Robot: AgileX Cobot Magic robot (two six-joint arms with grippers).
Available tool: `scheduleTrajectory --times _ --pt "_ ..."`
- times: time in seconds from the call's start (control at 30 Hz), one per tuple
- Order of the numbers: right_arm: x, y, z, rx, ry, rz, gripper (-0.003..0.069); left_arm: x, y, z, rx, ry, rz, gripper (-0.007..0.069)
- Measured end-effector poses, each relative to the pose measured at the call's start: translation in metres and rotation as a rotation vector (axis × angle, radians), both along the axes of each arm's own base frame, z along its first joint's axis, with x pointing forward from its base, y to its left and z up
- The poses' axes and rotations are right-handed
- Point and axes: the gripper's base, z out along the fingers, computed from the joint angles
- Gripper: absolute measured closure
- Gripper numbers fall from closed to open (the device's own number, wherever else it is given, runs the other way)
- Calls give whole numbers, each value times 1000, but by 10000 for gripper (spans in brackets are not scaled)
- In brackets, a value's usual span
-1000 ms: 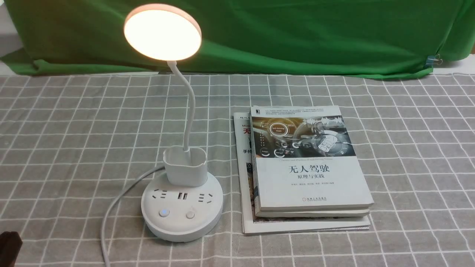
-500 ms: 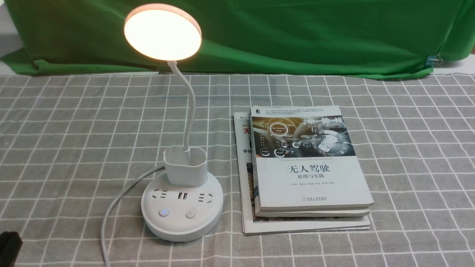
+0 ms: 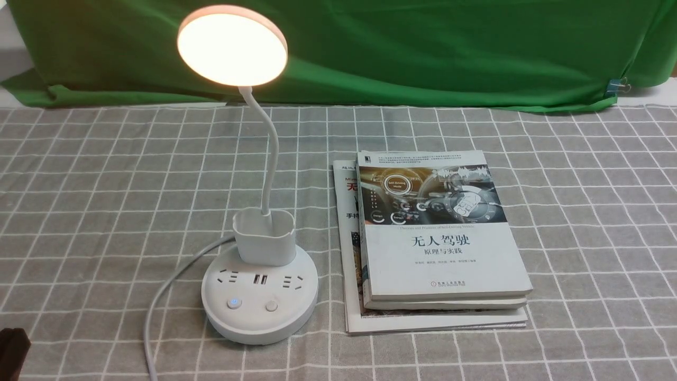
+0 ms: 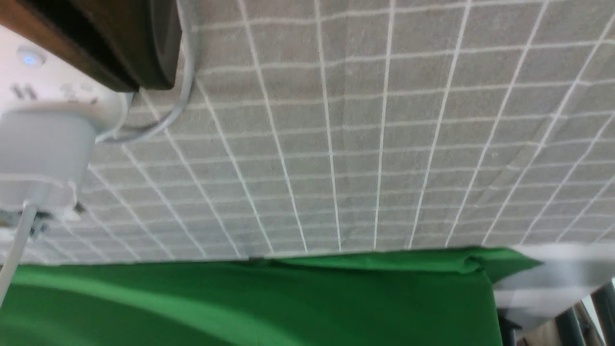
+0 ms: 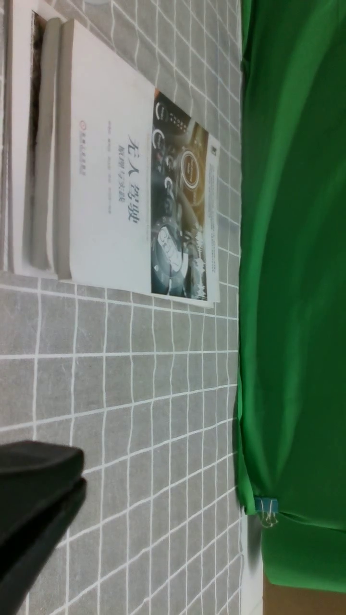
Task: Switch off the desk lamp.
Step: Use the left arm to press the button switch on the lamp holder
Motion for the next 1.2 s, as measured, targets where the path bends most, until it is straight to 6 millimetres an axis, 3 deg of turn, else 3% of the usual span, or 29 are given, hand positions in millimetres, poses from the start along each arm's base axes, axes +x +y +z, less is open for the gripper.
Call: scheduleTrajectory --times 0.07,0.3,0.5,0.57,0.67,0.73,0.9,0.97,1.03,1.2 --pt "0 0 0 0 0 0 623 0 0 1 -39 -12 0 624" --pt "0 0 0 0 0 0 623 1 1 16 -619 -151 36 624" --pt "0 0 0 0 0 0 623 0 6 22 -736 -225 76 624" --pt "0 0 0 0 0 0 623 0 5 23 -735 -211 63 624" --pt "0 0 0 0 0 0 623 -4 -2 43 -660 -185 -7 624" --pt "0 0 0 0 0 0 623 -4 -8 72 -563 -127 -57 624" --pt "0 0 0 0 0 0 623 15 -16 117 -374 190 -107 624" --pt "0 0 0 0 0 0 623 32 -19 130 -295 408 -124 624" --pt "0 0 0 0 0 0 623 40 -19 133 -262 493 -132 624" --pt "0 0 0 0 0 0 623 85 -24 122 -153 841 -179 624"
